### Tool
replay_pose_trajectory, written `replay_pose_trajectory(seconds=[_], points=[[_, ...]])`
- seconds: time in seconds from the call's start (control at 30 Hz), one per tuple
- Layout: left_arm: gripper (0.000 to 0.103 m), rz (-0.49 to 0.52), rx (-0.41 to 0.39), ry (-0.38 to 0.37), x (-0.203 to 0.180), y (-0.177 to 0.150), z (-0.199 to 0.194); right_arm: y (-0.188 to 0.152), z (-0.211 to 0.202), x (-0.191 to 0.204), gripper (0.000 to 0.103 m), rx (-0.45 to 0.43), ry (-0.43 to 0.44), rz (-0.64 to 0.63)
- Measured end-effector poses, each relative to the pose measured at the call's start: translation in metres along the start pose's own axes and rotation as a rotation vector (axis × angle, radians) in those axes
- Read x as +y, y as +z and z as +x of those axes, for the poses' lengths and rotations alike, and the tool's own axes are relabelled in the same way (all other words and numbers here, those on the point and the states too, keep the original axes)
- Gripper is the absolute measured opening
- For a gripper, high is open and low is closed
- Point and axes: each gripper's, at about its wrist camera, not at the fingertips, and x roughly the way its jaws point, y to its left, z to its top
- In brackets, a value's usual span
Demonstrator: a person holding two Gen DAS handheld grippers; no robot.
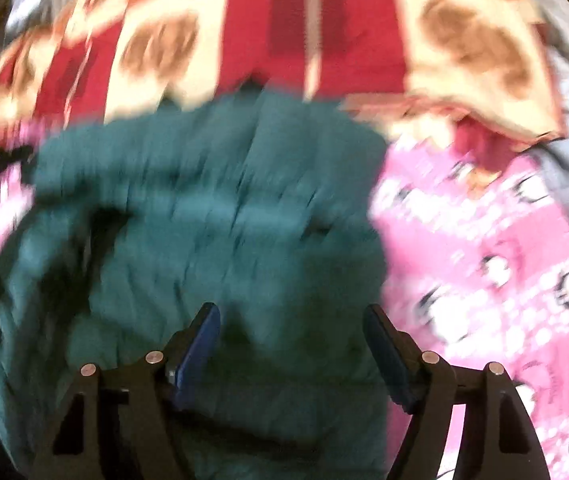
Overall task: Fold large clothes
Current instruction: 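Release the sleeve and lift the right tool off the jacket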
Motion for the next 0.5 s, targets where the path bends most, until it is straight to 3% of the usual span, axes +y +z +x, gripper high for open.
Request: replay_pose_trajectory(seconds=[0.03, 0.1, 0.2, 0.27, 0.37, 0.43, 0.5], points=[[0.065, -0.021, -0.051, 0.014, 0.002, 0.003, -0.006, 0.010, -0.010, -0.009, 0.072, -0.063, -0.017, 0.043], [0.065, -0.023, -0.124, 0.023, -0.001, 0.009, -0.009, 0.027, -0.017, -0.021, 0.072, -0.141, -0.049, 0.099], [0.065, 0.054, -0.117, -0.009, -0.022, 0.010, 0.003, 0.059, -0.015, -0.034, 0.061, -0.244, -0.102, 0.157], [0.065, 0.117, -0.095, -0.023, -0.040, 0.007, 0.016, 0.078, -0.001, -0.035, 0.044, -0.259, -0.091, 0.165], [0.065, 0.201, -0.049, -0.025, -0.058, 0.005, 0.040, 0.096, 0.025, -0.029, 0.042, -0.254, -0.084, 0.159], [0.065, 0.255, -0.002, 0.020, -0.065, 0.001, 0.058, 0.098, 0.043, -0.027, 0.042, -0.237, -0.082, 0.167], [0.065, 0.310, 0.061, 0.126, -0.066, -0.008, 0.077, 0.099, 0.068, -0.027, 0.042, -0.181, -0.066, 0.177]])
